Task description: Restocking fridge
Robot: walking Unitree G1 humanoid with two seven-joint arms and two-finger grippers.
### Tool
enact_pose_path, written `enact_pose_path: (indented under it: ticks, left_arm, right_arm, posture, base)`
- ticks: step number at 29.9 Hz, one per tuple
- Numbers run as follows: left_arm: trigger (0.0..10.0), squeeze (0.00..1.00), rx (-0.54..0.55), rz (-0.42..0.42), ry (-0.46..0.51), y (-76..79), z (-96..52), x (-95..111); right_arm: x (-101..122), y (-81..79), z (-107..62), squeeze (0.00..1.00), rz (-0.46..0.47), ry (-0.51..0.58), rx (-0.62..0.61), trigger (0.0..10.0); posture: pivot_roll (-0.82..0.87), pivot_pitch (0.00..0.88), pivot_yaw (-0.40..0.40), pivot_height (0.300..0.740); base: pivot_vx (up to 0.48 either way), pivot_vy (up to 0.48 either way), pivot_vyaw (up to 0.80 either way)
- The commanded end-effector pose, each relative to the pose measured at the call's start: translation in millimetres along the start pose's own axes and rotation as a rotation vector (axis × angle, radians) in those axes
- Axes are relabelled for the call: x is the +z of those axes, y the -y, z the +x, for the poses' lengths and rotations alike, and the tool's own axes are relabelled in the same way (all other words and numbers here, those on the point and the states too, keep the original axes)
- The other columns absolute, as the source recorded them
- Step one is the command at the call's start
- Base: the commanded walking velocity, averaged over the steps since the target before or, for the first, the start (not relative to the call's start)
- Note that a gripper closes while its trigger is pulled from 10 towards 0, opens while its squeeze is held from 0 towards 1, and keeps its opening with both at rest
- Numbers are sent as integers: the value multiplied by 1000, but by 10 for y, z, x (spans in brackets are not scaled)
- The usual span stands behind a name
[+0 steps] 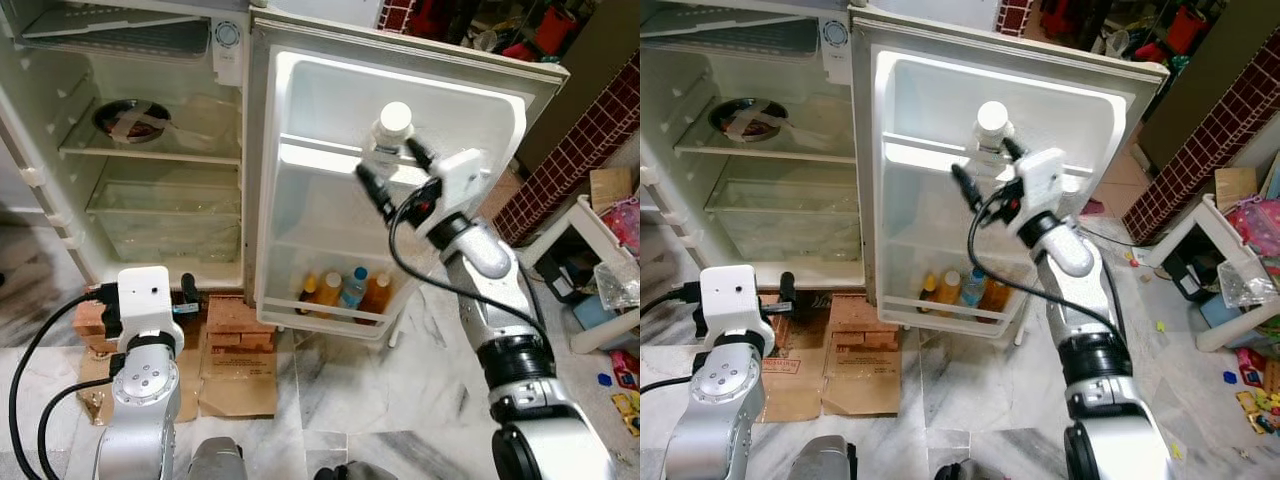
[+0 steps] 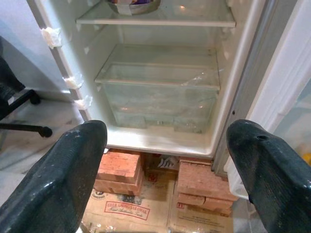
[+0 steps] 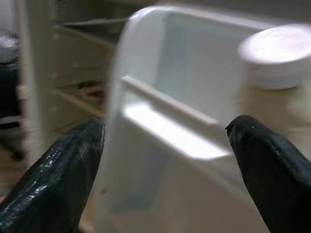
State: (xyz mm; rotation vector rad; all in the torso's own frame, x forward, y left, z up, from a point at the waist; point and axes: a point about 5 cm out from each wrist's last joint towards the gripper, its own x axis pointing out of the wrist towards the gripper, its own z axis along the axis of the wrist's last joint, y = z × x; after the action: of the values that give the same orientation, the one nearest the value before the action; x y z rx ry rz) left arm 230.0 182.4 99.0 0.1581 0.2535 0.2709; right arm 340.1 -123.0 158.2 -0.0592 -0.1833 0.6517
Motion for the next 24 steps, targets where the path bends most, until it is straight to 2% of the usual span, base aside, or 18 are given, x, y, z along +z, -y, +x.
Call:
enact_pose_path:
  ticks: [1,3,5,8,12,19,22,24]
  left_arm:
    - [10000,0,-18,8,3,44,9,6]
    - [10000,0,-18,8,4,45,7,7]
    - [10000,0,-17,8,4,41,3,6]
    - [10000,0,-11,6,-1,27,-5,-8]
    - [10000,0,-7,3,-4,23,-11,-12]
    - [10000,0,-12,4,-6,32,-10,-14]
    - [10000,0,-16,5,-6,32,-4,-15]
    - [10000,0,-21,7,-6,39,6,-13]
  right_arm:
    - [81,-39,66,502,-7,2,55,10000]
    - [60,-51,138,416,-24,-18,65,10000]
    - [49,-41,174,412,-36,-36,64,10000]
    - [102,67,279,396,-91,-55,24,10000]
    - [191,162,338,392,-122,-56,-14,10000]
    - [167,157,331,396,-106,-53,25,10000]
    - [165,104,298,396,-85,-45,106,10000]
    - [123,101,262,396,-121,-82,143,10000]
  posture:
    - [205,21,-149,740]
    - [211,22,-154,740]
    - [216,25,-159,740]
    - [220,26,-163,740]
    - [224,27,-168,740]
    - [220,26,-160,740]
    - [215,24,-155,740]
    - [212,24,-153,740]
  base:
    - [0,0,0]
    - [0,0,0]
    - [0,0,0]
    - [0,0,0]
    - [0,0,0]
    - [0,0,0]
    - [0,0,0]
    - [0,0,0]
